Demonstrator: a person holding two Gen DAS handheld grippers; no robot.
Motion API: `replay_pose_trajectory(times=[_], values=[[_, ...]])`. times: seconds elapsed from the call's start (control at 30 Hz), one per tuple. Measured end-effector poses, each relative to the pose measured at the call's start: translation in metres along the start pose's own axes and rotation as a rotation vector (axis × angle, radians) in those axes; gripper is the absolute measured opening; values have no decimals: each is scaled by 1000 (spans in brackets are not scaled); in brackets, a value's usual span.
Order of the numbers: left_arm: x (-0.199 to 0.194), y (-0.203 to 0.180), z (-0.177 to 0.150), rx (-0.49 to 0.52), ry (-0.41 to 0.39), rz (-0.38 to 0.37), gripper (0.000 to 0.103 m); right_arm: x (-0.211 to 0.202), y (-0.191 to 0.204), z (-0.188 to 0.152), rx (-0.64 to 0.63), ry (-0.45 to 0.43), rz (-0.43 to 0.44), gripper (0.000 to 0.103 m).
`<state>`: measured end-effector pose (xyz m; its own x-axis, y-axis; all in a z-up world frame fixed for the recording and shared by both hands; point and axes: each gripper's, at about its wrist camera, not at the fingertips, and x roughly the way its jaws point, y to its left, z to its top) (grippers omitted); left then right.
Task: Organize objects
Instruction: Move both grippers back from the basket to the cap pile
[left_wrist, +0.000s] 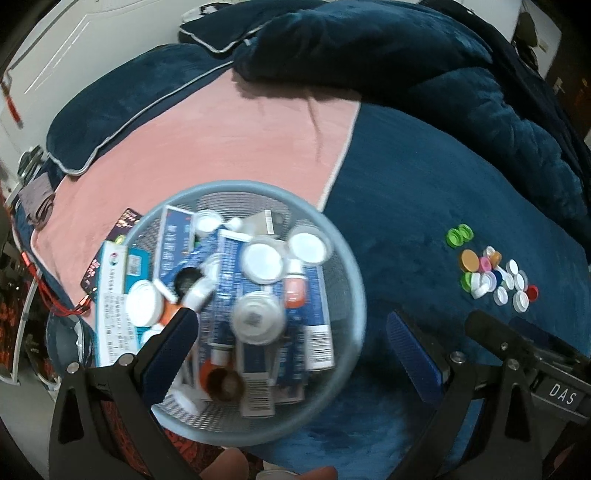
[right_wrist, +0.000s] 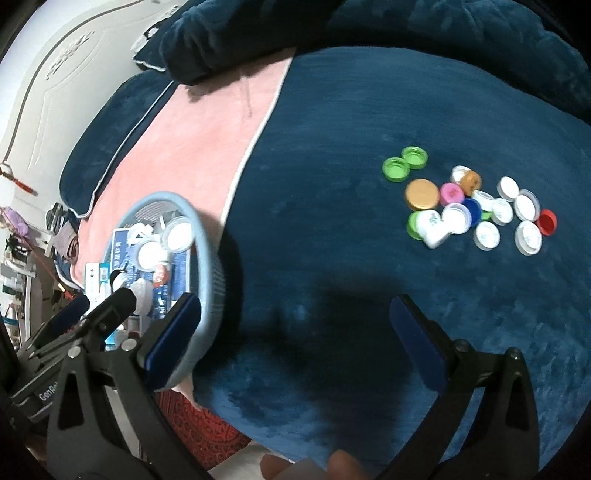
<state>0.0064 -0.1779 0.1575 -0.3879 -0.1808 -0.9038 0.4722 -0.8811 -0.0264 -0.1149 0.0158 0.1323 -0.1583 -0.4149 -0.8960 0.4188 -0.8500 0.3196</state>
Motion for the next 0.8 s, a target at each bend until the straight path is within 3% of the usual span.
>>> replay_pose_trajectory(times=[0.8], values=[[53, -152, -1, 234, 90, -74, 102, -17, -133, 4, 200, -8, -81, 103]])
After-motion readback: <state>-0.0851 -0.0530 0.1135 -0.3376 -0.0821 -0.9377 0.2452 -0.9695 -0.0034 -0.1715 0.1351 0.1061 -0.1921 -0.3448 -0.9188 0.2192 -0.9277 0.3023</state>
